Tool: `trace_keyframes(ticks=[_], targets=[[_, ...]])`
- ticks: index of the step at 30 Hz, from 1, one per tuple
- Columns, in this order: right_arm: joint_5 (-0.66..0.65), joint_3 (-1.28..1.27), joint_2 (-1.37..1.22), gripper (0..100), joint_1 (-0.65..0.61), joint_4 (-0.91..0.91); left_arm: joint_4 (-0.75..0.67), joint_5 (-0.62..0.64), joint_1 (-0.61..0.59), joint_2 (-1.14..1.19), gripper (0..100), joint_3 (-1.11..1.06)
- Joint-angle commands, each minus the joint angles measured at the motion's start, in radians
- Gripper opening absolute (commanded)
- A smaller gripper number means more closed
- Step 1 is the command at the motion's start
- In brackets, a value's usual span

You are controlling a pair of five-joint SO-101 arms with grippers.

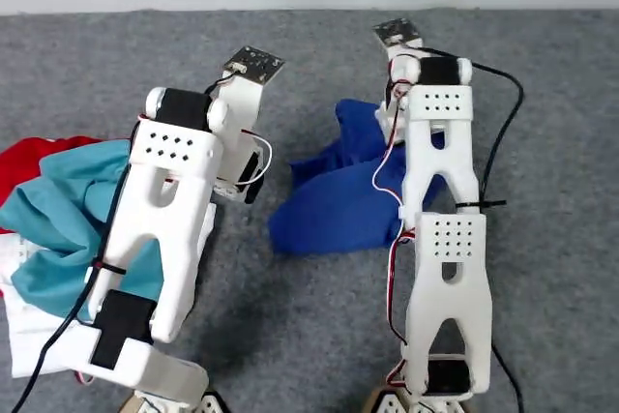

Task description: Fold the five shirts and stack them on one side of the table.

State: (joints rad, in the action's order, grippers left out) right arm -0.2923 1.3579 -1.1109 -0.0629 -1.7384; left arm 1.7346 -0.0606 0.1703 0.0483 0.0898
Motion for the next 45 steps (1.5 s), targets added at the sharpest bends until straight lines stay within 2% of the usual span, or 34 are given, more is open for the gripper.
trace_keyframes(ticks=[1, 6, 14, 17, 20, 23, 26, 28, 32, 39, 44, 45], targets=[[-0.006, 0.084, 0.090, 0.9, 0.005, -0.054, 0.020, 0.000, -0.008, -0.048, 13, -0.001], [-0.005, 0.132, 0.239, 0.9, 0.013, -0.059, 0.020, 0.002, -0.002, -0.048, 13, -0.012], [-0.005, 0.095, 0.533, 0.9, 0.054, -0.062, 0.020, 0.002, 0.003, -0.048, 13, -0.148], [-0.005, -0.055, 0.627, 0.9, 0.071, -0.061, 0.017, 0.002, 0.003, -0.048, 13, -0.156], [-0.003, -0.315, 0.647, 2.0, 0.038, -0.056, 0.005, 0.002, 0.003, -0.048, 13, -0.156], [-0.002, -0.565, 0.598, 9.1, -0.024, -0.001, 0.002, 0.002, 0.003, -0.048, 13, -0.156], [0.055, -0.683, 0.521, 15.1, -0.071, 0.119, 0.003, 0.002, 0.003, -0.048, 13, -0.157], [0.092, -0.681, 0.470, 16.0, -0.081, 0.185, 0.003, 0.002, 0.003, -0.048, 13, -0.159], [0.078, -0.632, 0.380, 15.9, -0.068, 0.228, 0.003, 0.002, 0.003, -0.048, 13, -0.159], [0.080, -0.500, 0.265, 15.2, 0.031, 0.246, 0.003, 0.002, 0.003, -0.048, 13, -0.159], [0.058, -0.400, 0.254, 0.9, 0.076, 0.189, 0.003, 0.002, 0.003, -0.048, 13, -0.159], [0.035, -0.376, 0.254, 0.6, 0.081, 0.165, 0.003, 0.002, 0.003, -0.048, 13, -0.159]])
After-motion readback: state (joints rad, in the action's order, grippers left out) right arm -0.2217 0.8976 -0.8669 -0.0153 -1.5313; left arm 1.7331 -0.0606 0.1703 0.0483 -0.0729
